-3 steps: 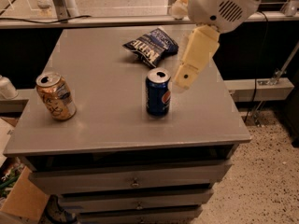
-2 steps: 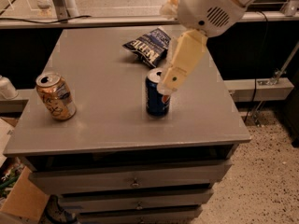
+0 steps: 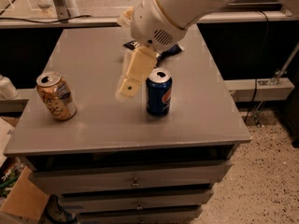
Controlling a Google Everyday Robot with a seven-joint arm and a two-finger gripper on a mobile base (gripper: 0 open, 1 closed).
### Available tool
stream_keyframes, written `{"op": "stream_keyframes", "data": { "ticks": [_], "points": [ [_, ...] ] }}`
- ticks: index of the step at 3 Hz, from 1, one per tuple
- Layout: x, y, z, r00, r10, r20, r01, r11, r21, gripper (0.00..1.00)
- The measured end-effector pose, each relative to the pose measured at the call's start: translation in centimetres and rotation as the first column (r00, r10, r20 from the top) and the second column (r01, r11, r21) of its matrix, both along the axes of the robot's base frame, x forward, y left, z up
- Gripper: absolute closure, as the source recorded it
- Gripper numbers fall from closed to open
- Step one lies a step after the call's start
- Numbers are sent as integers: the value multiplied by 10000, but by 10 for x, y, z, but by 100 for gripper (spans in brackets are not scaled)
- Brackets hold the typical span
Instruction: Pick orange can
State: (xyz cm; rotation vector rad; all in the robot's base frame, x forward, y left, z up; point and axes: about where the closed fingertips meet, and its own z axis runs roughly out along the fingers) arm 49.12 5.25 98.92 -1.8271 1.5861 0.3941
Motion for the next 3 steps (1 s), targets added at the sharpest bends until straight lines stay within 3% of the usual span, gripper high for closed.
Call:
{"op": "stream_keyframes", "data": {
  "ticks": [3],
  "points": [
    [36,92,-66,9918,1097,-659,-1063,9929,542,0]
  ]
}}
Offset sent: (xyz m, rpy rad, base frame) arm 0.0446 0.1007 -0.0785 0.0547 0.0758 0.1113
